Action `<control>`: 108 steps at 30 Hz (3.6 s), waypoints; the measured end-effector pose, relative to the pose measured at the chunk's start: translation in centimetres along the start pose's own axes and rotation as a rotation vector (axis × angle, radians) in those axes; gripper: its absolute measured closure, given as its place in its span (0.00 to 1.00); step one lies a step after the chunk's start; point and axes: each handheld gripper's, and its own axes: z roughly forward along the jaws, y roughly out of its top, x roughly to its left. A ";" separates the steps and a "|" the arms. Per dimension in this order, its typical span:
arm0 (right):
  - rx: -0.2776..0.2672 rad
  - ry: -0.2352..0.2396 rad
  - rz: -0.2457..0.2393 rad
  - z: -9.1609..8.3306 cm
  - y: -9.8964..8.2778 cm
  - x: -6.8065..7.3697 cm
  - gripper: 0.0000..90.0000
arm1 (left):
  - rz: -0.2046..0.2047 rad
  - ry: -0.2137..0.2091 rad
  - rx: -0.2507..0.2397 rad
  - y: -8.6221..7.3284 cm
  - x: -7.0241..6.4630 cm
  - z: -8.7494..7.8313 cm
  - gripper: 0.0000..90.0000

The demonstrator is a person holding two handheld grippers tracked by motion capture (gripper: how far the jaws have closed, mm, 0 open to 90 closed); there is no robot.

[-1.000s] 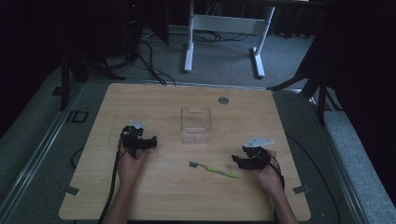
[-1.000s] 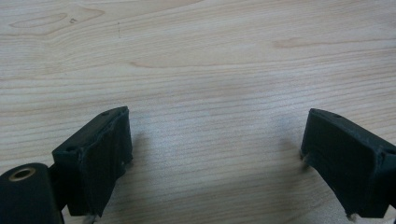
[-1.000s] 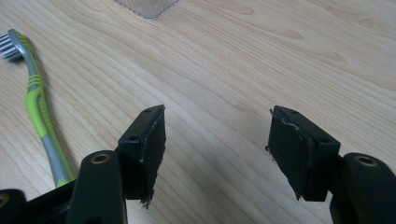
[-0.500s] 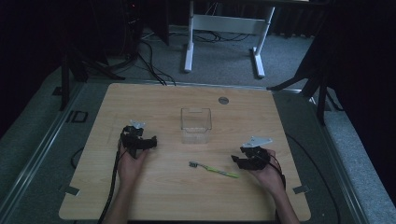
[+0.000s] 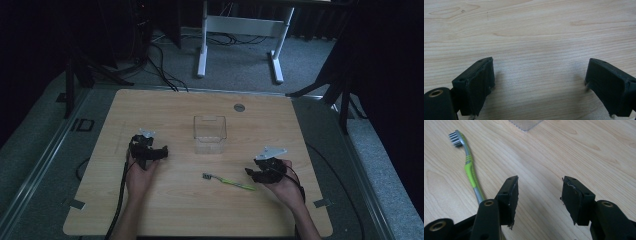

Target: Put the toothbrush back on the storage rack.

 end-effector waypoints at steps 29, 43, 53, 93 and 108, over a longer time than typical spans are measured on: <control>0.020 0.038 -0.073 0.4 2.0 1.4 0.52 | 0.000 0.000 0.000 0.0 0.0 0.0 0.10; 0.040 0.062 -0.102 0.5 2.7 2.3 0.53 | 0.000 0.000 0.000 0.0 0.0 0.0 0.10; 0.056 0.086 -0.135 0.9 3.2 2.8 0.53 | 0.000 0.000 0.000 0.0 0.0 0.0 0.10; 0.113 0.113 -0.229 1.4 5.2 4.2 0.59 | 0.000 0.000 0.000 0.0 0.0 0.0 0.10; 0.141 0.117 -0.259 1.5 5.8 4.8 0.59 | 0.000 0.000 0.000 0.0 0.0 0.0 0.10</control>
